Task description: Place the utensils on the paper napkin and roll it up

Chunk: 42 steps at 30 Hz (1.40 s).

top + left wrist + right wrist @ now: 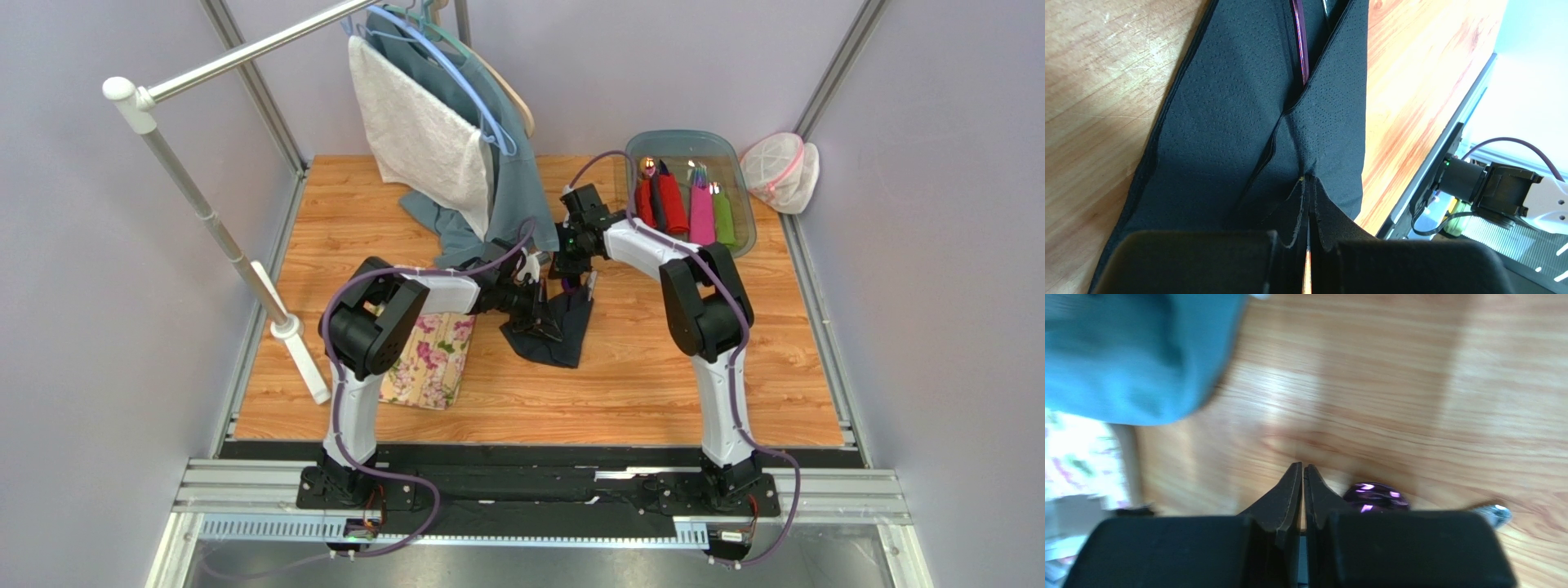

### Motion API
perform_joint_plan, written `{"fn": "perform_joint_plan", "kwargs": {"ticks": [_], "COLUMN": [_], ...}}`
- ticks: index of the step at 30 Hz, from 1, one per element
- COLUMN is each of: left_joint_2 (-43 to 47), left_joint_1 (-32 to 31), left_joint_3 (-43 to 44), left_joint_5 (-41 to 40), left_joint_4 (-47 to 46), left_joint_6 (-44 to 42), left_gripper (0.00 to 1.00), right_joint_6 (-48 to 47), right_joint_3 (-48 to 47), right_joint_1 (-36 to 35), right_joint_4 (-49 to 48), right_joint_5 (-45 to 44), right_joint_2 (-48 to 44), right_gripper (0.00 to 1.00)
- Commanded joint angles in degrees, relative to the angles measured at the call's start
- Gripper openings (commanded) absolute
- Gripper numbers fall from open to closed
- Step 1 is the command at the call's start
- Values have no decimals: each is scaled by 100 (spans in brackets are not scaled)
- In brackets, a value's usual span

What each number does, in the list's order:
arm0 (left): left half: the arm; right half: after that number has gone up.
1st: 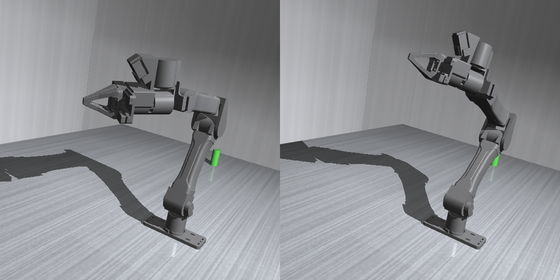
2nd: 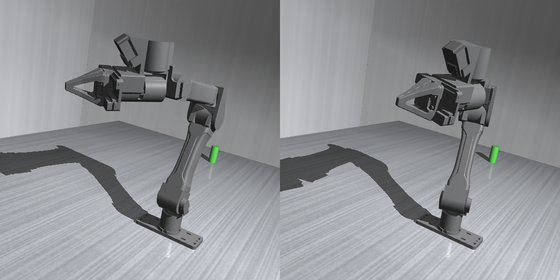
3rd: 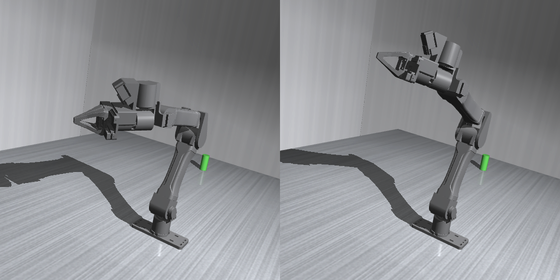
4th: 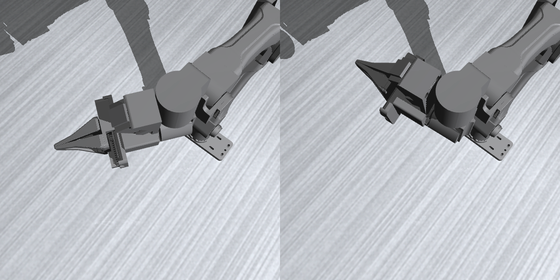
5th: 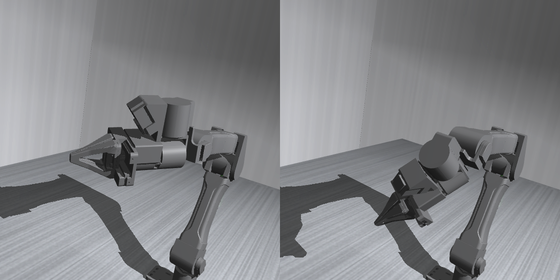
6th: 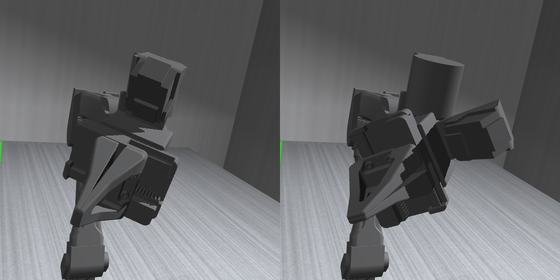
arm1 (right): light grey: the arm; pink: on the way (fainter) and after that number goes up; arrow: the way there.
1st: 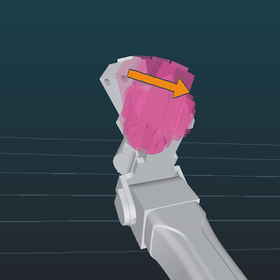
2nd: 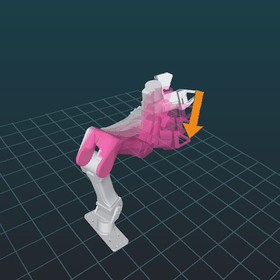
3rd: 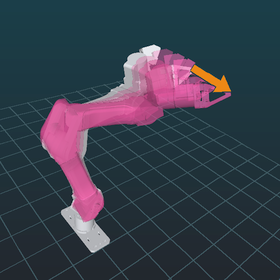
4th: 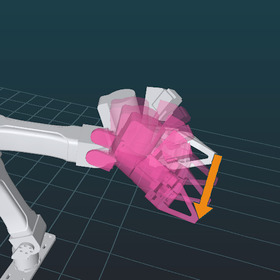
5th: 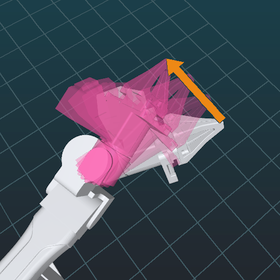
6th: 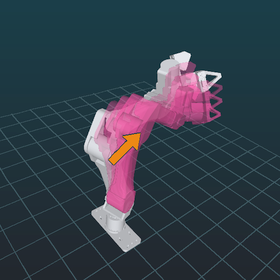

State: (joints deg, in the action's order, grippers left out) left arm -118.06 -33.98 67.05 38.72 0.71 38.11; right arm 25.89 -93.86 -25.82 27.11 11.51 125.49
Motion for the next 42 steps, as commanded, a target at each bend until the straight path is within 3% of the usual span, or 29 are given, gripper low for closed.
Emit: {"fn": "perform_joint_plan", "kwargs": {"ticks": [1,21,33,36,42], "left_joint_2": [-182,-182,-235,-235,-244], "left_joint_1": [49,49,49,49,49], "left_joint_3": [-148,-148,-113,-113,-113], "left_joint_5": [-550,-708,-699,-690,-664], "left_joint_4": [254,324,368,351,333], "left_joint_6": [-137,-102,-75,-75,-67], "left_gripper": [0,0,0,0,0], "right_joint_6": [-382,-1226,-1394,-1324,-1060], "right_joint_3": [-132,26,27,-114,-395], "right_joint_1": [-28,104,165,218,595], "right_joint_4": [364,1147,1164,1323,1498], "right_joint_5": [-491,-870,-439,-290,334], "right_joint_2": [46,-306,-517,-517,-578], "right_gripper": [8,6,6,9,30]}}
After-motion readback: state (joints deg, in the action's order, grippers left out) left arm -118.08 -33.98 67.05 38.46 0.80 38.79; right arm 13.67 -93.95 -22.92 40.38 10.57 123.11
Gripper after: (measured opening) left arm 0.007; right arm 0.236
